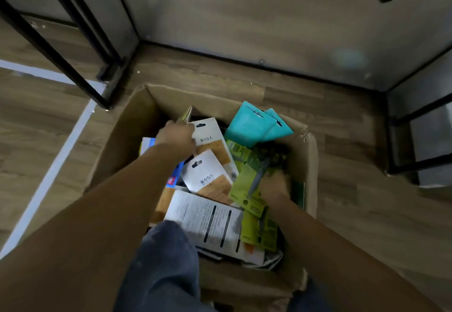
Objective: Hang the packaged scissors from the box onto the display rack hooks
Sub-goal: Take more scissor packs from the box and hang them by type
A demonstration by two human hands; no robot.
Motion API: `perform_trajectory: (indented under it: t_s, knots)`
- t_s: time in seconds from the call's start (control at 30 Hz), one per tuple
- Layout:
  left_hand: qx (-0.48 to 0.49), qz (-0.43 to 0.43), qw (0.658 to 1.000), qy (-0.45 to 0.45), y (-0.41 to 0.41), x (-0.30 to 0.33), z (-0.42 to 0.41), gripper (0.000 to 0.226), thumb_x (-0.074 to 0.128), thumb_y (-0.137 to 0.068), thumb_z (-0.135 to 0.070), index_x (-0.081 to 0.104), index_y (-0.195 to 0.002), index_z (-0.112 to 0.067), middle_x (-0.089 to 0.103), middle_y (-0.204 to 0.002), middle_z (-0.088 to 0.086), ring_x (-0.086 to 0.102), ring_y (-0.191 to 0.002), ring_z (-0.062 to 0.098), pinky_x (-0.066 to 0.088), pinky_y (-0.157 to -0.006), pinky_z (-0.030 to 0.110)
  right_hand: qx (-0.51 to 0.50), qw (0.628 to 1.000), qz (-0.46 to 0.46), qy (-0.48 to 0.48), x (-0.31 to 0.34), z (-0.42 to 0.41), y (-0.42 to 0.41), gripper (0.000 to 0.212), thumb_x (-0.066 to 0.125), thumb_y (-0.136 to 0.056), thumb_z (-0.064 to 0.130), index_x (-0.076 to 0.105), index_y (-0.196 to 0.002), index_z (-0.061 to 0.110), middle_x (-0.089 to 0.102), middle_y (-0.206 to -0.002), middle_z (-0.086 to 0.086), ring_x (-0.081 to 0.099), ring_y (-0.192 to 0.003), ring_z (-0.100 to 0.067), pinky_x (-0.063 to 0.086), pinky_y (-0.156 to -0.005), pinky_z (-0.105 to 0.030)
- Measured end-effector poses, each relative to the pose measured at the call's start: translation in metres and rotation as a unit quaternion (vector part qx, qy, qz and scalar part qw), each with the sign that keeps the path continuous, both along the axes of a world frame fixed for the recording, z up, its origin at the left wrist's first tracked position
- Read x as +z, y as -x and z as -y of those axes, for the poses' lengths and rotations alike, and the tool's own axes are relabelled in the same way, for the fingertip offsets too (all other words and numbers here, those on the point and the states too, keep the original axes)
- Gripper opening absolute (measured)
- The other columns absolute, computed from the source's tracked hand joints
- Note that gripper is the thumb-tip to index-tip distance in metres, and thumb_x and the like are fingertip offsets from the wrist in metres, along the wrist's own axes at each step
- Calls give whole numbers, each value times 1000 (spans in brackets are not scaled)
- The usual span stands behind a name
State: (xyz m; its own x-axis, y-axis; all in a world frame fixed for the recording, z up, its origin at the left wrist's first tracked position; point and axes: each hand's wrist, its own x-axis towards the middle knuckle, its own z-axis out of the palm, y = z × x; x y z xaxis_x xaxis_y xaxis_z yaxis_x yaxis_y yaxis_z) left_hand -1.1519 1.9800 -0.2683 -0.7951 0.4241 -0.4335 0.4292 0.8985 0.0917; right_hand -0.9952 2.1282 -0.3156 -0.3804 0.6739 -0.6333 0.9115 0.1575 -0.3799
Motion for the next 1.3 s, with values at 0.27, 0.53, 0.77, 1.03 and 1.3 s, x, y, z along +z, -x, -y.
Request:
perform_trajectory:
  t_s: [0.27,0.53,0.77,1.03,1.3]
  knots:
    - [-101,-122,964,216,-23,-18,-6,44,54,-91,-42,55,-128,-17,41,-134,10,35,-122,30,33,-99,39,-74,992,-28,103,-29,-28,21,62,68,-83,27,42,-131,-4,53,-123,-21,58,-99,-32,46,-71,-32]
    - [-134,-99,976,139,-26,-20,-6,34,46,-93,-22,55,-124,-15,48,-129,9,41,-123,28,37,-96,35,-182,933,-181,252,-34,-20,9,54,81,-69,15,59,-117,3,62,-119,-15,61,-102,-30,51,-88,-39]
    - [-162,-49,981,98,-35,-23,-2,30,46,-96,-27,53,-122,-13,53,-114,7,53,-103,22,37,-76,29,-158,904,-248,309,-30,-14,11,41,79,-71,12,61,-108,6,70,-98,-9,67,-82,-20,55,-63,-27]
    - [-164,-24,981,105,-36,-19,13,37,46,-96,-27,47,-131,-15,52,-125,9,50,-114,25,42,-94,33,-112,928,-130,331,-20,-10,11,31,75,-74,8,66,-104,2,70,-101,-14,66,-74,-22,53,-68,-29]
    - [-121,-19,992,13,-38,-6,17,33,45,-95,-19,51,-127,-14,55,-122,11,55,-111,28,44,-80,30,-123,938,-278,165,22,-18,16,24,77,-66,-4,67,-88,-1,69,-90,-13,63,-80,-23,50,-74,-31]
